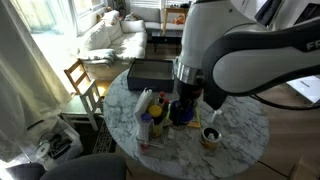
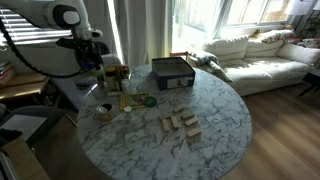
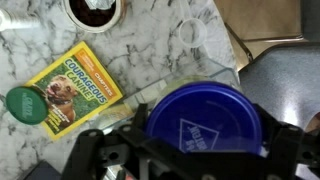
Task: Remove the small white container from the clear container and place it on the table, unstack the two tins on the left and put the top tin in the clear container then remove the blue lid from the tin in the container
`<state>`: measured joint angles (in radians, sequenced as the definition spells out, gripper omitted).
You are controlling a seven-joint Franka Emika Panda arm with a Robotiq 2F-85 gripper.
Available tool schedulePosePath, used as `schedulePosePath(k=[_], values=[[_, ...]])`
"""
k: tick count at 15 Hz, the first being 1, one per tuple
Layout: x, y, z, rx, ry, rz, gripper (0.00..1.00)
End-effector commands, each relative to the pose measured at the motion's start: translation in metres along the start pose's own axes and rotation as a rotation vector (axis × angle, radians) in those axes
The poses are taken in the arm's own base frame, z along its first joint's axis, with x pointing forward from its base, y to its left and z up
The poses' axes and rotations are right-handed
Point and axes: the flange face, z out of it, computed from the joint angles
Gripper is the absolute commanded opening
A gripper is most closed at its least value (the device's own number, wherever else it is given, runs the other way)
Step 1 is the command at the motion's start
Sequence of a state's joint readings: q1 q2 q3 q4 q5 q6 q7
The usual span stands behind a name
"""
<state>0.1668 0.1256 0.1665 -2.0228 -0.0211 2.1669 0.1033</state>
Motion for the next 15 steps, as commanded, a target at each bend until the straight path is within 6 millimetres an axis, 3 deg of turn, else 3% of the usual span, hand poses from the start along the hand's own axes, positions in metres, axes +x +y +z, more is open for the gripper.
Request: schedulePosePath(k=[1,7,15], values=[[0.028,-0.011,0.029,0.021,-0.002,-0.093,0.73],[0.046,-0.02,0.058,0.027,-0.028,-0.168,0.73],[0.048,-0.03,0.085,-0.012,-0.063,-0.219,0.73]])
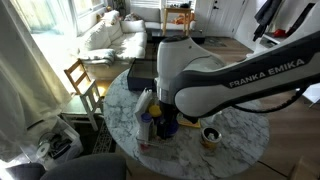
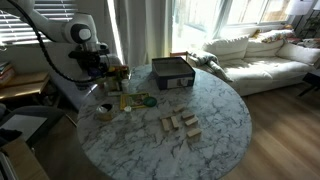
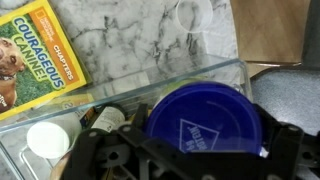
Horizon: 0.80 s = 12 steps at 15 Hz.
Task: Remove the small white container from the clear container and place it on the table, unstack the two tins on the left and put the top tin in the clear container then remove the blue lid from the tin in the container
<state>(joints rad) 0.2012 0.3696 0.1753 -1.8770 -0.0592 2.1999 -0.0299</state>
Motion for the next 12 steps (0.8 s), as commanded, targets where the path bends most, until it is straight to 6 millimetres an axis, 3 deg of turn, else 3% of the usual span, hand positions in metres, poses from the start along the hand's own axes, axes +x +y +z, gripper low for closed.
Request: schedulePosePath(k=[1,10,11,12], values=[[0.006,-0.004,0.01,-0.024,-0.009,-0.029,0.73],[0.011,-0.007,0.024,-0.043,-0.026,-0.04,0.73],[0.011,-0.006,0.024,-0.044,-0.025,-0.04,0.86],[0.011,-0.006,0.025,-0.046,-0.026,-0.04,0.88]])
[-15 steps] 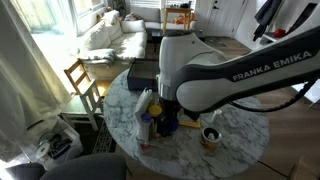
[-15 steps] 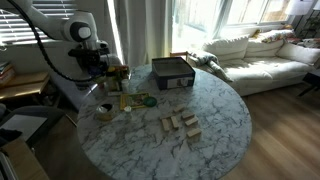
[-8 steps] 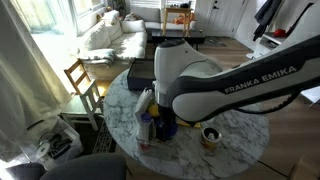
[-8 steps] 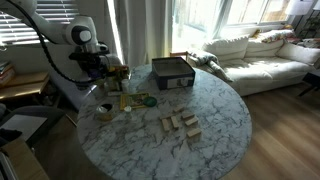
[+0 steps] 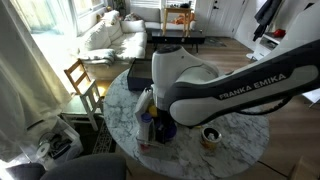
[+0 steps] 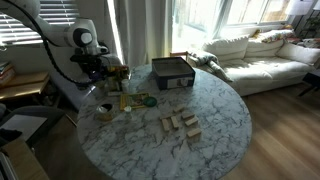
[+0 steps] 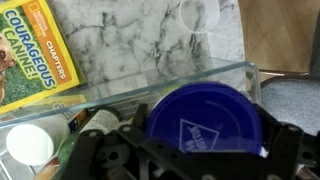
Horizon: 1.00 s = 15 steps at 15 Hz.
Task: Remove the small white container from the clear container and place it on the table, unstack the two tins on the left and put the top tin in the clear container then remove the blue lid from the tin in the container
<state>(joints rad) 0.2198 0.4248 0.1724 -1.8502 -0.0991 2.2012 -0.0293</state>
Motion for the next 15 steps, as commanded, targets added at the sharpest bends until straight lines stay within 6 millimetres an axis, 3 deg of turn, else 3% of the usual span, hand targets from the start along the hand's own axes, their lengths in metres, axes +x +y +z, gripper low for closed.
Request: schedulePosePath(k=[1,4,8,13,15], values=[[0.003,0.002,0.003,-0.024,0.0,-0.001,0.91],[0.003,0.003,0.004,-0.025,-0.004,0.0,1.0],[0.004,0.004,0.004,-0.011,-0.01,0.009,1.0],[0.007,0.01,-0.017,-0.014,0.034,0.028,1.0],[0.007,0.008,-0.012,-0.025,0.014,0.017,1.0]])
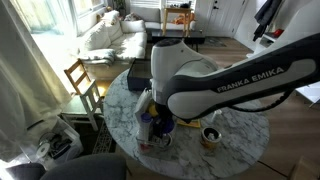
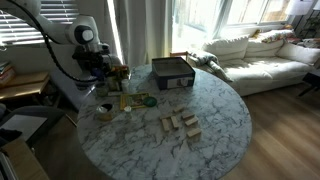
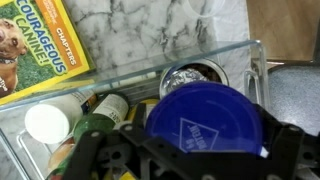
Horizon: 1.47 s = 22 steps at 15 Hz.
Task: Remove the small white container from the clear container and place it on the table, unstack the two tins on the left and put the top tin in the clear container then remove the blue lid from the tin in the container
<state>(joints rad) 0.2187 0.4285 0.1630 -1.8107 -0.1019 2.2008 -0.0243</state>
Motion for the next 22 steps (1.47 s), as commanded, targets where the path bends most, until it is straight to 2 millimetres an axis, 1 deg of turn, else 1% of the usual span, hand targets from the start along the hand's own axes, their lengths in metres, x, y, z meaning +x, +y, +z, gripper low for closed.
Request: schedulePosePath(k=[1,3,6,9,10,11,12,13,14,15,16,17,19,20,22], values=[[-0.003,-0.001,0.006,-0.017,-0.026,-0.004,1.0],[-0.004,-0.001,0.007,-0.015,-0.027,-0.005,1.0],[-0.006,0.004,-0.002,-0.02,-0.018,0.013,1.0],[-0.007,0.008,-0.005,-0.027,-0.018,0.041,1.0],[-0.008,0.008,-0.003,0.024,-0.024,0.019,1.0],[-0.009,0.009,-0.004,0.003,-0.01,0.062,1.0],[-0.009,0.014,-0.002,-0.081,0.005,0.087,1.0],[-0.011,0.01,-0.001,0.043,-0.041,0.057,1.0],[-0.013,0.014,0.002,-0.02,-0.039,0.103,1.0],[-0.016,0.011,0.002,0.022,-0.065,0.084,1.0],[-0.017,0.01,0.0,0.019,-0.072,0.084,1.0],[-0.019,0.004,-0.002,0.075,-0.075,0.046,1.0],[-0.024,0.001,-0.005,0.054,-0.131,0.029,1.0],[-0.027,-0.001,-0.01,0.025,-0.145,0.014,1.0],[-0.029,-0.005,-0.013,0.002,-0.166,0.001,1.0]])
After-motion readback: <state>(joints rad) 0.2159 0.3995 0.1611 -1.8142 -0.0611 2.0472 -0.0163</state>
